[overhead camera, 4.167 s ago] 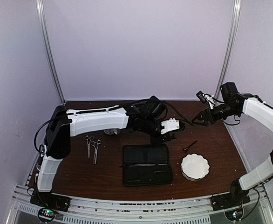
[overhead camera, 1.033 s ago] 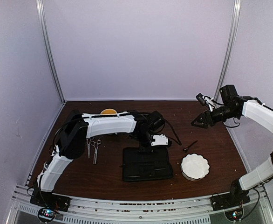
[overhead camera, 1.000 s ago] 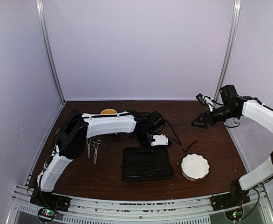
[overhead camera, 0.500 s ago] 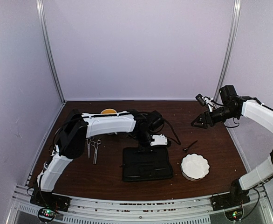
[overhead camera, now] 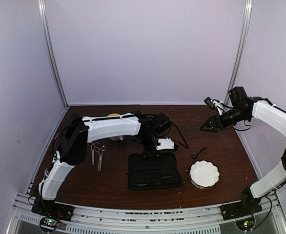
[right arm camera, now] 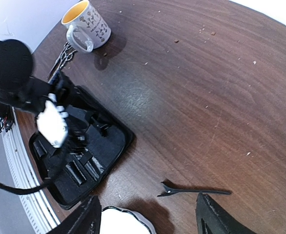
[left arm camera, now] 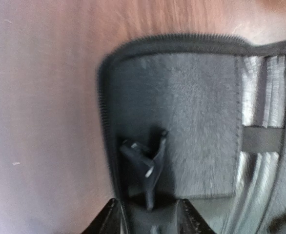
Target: Sort the hair-cutting tools
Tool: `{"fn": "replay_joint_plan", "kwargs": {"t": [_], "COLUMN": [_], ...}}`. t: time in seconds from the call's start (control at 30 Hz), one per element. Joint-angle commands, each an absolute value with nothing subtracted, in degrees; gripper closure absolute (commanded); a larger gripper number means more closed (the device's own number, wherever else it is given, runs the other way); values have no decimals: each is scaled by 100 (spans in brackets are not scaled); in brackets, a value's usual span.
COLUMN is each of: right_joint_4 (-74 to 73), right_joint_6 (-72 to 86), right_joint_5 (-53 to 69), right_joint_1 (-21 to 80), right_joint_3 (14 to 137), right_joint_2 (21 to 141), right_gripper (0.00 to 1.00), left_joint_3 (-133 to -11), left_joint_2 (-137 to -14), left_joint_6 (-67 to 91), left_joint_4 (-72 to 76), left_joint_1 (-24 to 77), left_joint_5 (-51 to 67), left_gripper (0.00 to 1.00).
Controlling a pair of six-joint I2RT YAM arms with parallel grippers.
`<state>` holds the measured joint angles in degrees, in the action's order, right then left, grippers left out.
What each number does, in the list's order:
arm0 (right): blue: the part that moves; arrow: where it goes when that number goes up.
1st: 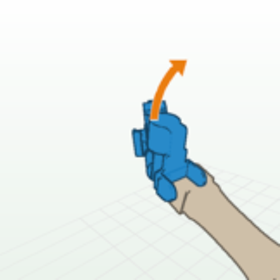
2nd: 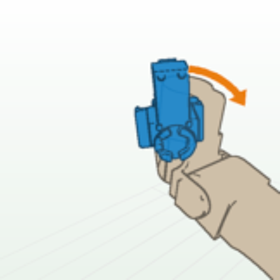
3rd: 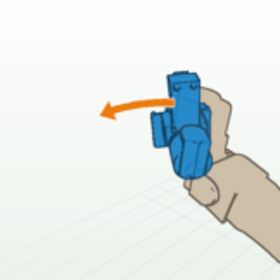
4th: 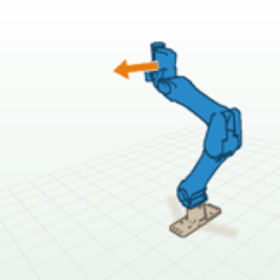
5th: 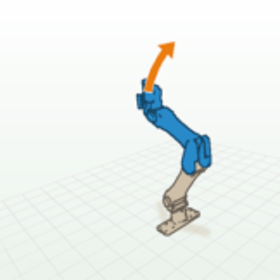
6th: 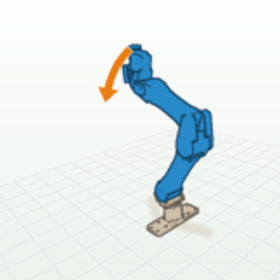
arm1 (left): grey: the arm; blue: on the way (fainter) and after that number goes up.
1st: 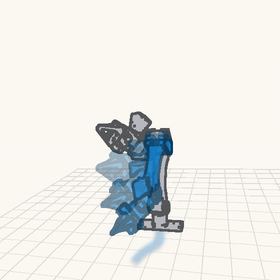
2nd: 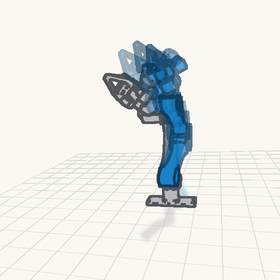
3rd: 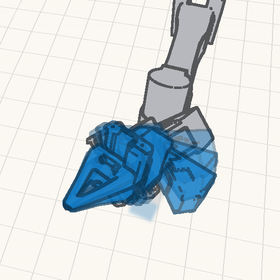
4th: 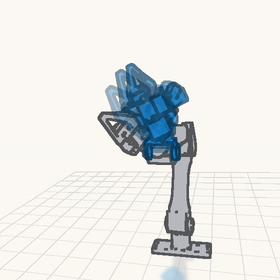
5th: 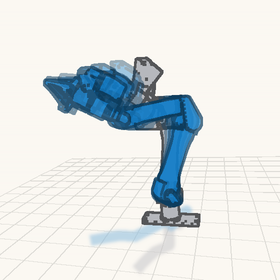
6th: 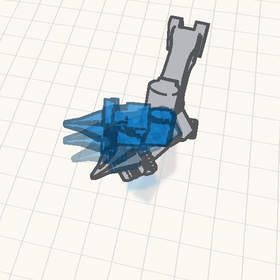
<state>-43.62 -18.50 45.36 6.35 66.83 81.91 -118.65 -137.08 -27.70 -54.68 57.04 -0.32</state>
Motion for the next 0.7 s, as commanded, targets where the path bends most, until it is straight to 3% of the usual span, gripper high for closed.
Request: {"fn": "replay_joint_plan", "kwargs": {"t": [0.0, 0.13, 0.27, 0.47, 0.63, 0.67], "right_joint_4": [-4856, -5427, -6984, -8425, -7787, -7655], "right_joint_6": [-2140, -2522, -3582, -5354, -6664, -6903], "right_joint_5": [4099, 3698, 3389, 2699, 2104, 1936], "right_joint_1": [619, 615, 628, 810, 904, 950], "right_joint_3": [7238, 7802, 8994, 10504, 10569, 10521], "right_joint_2": [8367, 8663, 9315, 10144, 10294, 10325], "right_gripper": [33, 34, 40, 46, 46, 47], "left_joint_3": [-11885, -11819, -11592, -10390, -9721, -9701], "left_joint_2": [-12712, -12285, -11764, -10682, -10007, -9955], "left_joint_6": [-2815, -2571, -2136, -987, -92, 160], "left_joint_4": [-5348, -5213, -4898, -3506, -2637, -2584], "left_joint_1": [5634, 5626, 5630, 5625, 5610, 5601], "left_joint_5": [112, 230, 377, 612, 576, 561], "left_gripper": [56, 56, 56, 53, 35, 11]}}
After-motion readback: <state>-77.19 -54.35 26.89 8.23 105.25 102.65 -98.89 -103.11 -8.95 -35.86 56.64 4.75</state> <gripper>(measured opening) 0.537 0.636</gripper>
